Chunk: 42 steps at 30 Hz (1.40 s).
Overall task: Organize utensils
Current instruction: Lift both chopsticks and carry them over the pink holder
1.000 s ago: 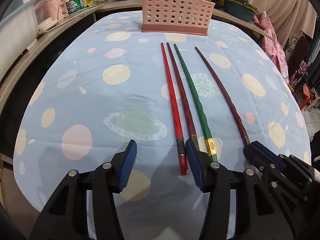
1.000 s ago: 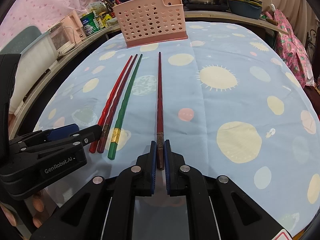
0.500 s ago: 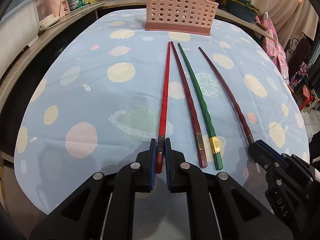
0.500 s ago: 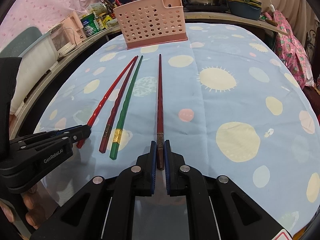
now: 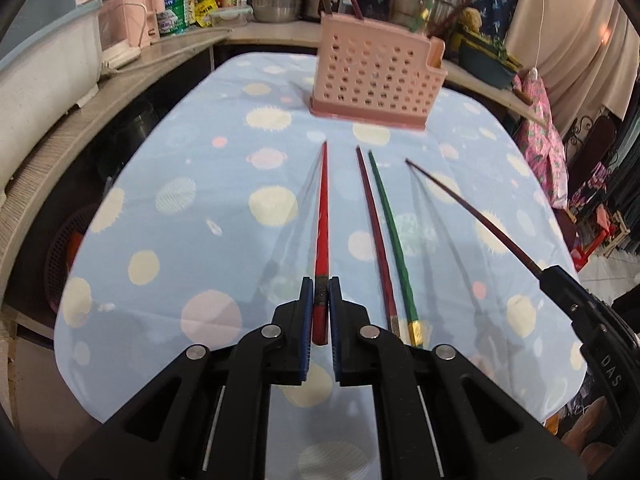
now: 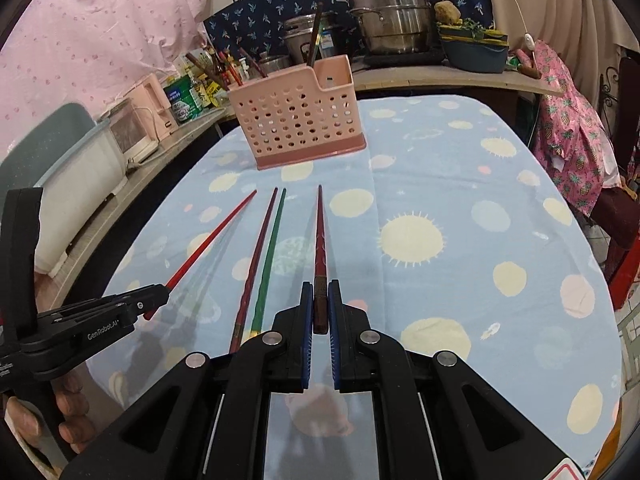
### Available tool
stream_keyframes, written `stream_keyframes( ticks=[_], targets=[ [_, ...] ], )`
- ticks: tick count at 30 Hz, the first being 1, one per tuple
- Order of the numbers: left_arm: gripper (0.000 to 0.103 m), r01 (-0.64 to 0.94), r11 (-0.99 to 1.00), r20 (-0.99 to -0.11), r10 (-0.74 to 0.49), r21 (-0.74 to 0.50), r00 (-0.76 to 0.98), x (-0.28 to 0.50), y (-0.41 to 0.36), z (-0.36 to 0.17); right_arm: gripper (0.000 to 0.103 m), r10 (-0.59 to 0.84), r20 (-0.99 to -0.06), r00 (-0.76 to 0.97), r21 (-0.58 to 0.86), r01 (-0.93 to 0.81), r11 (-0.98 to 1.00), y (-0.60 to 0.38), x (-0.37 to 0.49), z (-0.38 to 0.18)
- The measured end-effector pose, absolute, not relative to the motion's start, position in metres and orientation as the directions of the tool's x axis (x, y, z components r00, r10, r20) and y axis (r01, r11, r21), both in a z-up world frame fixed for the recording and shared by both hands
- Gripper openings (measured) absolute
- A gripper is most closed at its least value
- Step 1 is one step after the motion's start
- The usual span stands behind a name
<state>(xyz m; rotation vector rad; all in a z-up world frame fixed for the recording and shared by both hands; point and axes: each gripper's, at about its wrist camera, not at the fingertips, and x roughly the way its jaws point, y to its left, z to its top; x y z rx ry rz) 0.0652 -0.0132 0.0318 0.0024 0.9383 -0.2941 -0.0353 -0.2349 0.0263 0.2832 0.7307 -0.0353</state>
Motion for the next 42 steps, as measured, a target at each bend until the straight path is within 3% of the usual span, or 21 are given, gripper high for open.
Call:
stream_keyframes(
  ticks=[13, 27, 37, 42],
  targets=[
    [0.007, 0.226, 0.957, -0.674, -0.288, -0.181, 0.681, 0.111, -0.003, 0.125, 0.007, 0.016, -0.490, 0.872, 0.213, 0.102, 0.972, -0.257, -0.001, 0.117],
    [0.007, 0.247, 0.947, -0.595, -0.321, -0.205, 0.737, 0.177, -0.020, 0.199, 0.007, 0.061, -0.412, 0.909, 0.286, 0.065, 0.956, -0.283, 0.062, 0.176],
    [0.007, 0.284, 0.931, -0.412, -0.357, -0.230, 0.838, 0.209, -0.037, 0.291, 0.007, 0.054, -0.232, 0.971, 0.296, 0.018, 0.955, -0.290, 0.106, 0.261],
    [0.007, 0.248, 0.945, -0.328, -0.308, -0.212, 0.893, 0.236, -0.050, 0.312, 0.007, 0.030, -0.185, 0.982, 0.283, 0.024, 0.959, -0.292, 0.140, 0.283]
  ],
)
